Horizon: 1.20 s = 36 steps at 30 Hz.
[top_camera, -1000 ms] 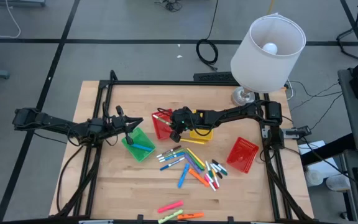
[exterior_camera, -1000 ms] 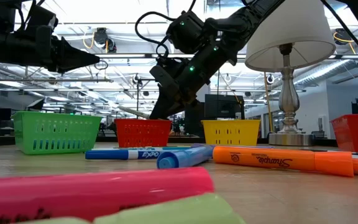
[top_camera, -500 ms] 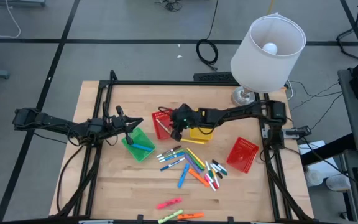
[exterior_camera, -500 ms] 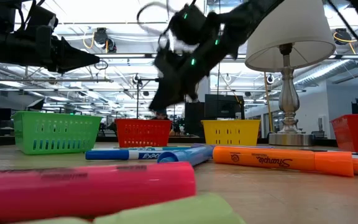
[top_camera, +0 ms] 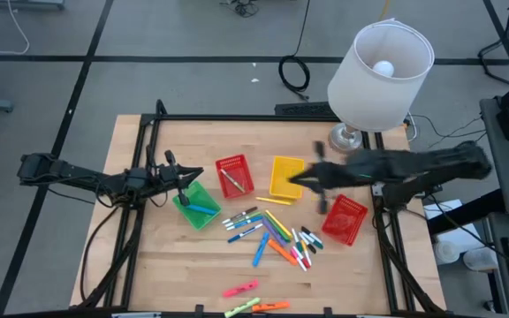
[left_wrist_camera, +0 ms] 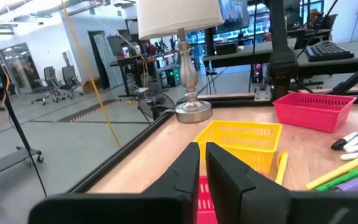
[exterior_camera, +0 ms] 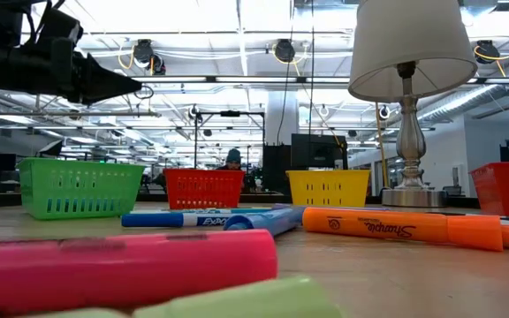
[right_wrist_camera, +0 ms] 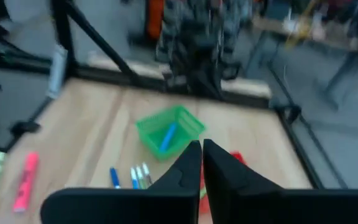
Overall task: Pick & Place Markers
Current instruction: Put the top yellow pen into the yellow bin
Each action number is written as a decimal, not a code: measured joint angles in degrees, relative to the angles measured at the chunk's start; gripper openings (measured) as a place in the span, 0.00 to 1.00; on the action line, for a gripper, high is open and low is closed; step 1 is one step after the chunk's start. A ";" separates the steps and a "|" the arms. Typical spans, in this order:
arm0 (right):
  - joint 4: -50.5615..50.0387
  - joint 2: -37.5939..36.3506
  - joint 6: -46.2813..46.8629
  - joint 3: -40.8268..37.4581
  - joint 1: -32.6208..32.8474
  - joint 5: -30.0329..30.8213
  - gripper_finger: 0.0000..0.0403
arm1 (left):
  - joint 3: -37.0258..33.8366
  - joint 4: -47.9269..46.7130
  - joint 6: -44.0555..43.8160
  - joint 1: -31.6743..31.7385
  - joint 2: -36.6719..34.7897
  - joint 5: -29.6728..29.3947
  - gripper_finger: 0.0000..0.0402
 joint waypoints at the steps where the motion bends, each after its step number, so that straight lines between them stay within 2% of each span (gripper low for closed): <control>1: 1.49 -3.85 -0.06 -3.62 1.38 -0.04 0.00 | 0.00 -0.25 -0.58 0.00 0.00 -0.11 0.09; 4: 7.49 -15.72 0.11 -16.14 4.68 0.19 0.01 | 0.00 -0.42 -2.06 0.00 0.01 -0.40 0.09; 8: 14.21 -31.07 -0.06 -32.12 6.70 10.11 0.00 | 0.00 -0.41 -2.85 0.00 0.00 -0.56 0.09; 10: 17.06 -37.60 -0.24 -38.50 6.64 11.85 0.00 | 0.00 -0.42 -3.08 0.00 0.00 -0.56 0.09; 15: 26.42 -48.09 -0.44 -50.51 6.69 7.07 0.00 | 0.00 -0.37 -2.56 0.00 0.00 -0.58 0.09; 19: 32.68 -50.19 -1.91 -57.14 6.69 5.64 0.00 | 0.00 -0.39 -2.57 0.00 0.02 -0.58 0.09; 22: 33.53 -50.03 -3.66 -59.82 6.69 5.71 0.00 | 0.00 -0.37 -2.81 0.00 0.00 -0.59 0.09; 36: 33.13 -46.67 -2.57 -62.62 6.67 5.76 0.00 | 0.00 -0.37 -3.41 0.00 0.00 -0.61 0.09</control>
